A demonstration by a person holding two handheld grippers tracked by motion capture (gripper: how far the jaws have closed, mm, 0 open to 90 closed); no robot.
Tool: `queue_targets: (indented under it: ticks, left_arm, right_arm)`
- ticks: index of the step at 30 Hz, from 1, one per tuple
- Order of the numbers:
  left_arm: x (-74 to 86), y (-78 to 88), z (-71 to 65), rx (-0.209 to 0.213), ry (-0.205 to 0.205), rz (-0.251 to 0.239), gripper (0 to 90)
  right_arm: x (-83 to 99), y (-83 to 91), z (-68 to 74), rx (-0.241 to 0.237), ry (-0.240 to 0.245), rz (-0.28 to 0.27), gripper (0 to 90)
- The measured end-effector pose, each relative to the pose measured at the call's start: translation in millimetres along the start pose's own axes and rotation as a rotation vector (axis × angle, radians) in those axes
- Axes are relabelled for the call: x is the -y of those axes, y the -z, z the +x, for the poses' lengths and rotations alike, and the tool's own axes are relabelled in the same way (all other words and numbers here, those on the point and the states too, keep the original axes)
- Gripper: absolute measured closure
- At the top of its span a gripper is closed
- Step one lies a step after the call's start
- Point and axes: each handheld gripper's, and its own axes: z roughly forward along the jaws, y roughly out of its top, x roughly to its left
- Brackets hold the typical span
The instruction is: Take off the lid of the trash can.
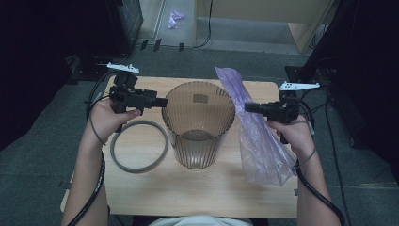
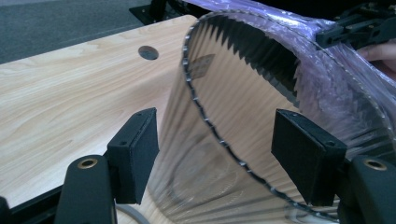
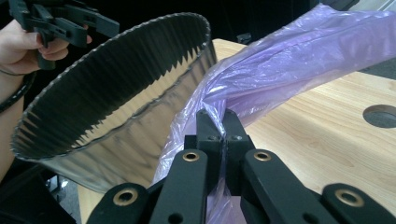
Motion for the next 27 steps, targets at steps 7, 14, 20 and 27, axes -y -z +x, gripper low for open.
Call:
queue_targets:
  ticks: [7,14,20,27]
  left_arm:
    - [-3.6,-6.0,-7.8,0.024,0.001,0.003,31.1]
    - [-6.3,-10.9,-15.5,0.034,-0.013,0.006,29.6]
    - [-7.2,-8.6,-18.6,0.025,-0.032,-0.002,30.3]
    - [-8.3,-6.2,-25.9,0.055,-0.046,-0.016,30.3]
  right_arm:
    - [-2.3,3.6,8.0,-0.020,0.013,-0.006,90.0]
    - [-6.7,9.5,18.4,-0.047,0.032,-0.027,90.0]
    - [-9.6,12.0,26.8,-0.062,0.056,-0.025,90.0]
    - [-14.4,17.0,37.0,-0.106,0.072,-0.048,90.0]
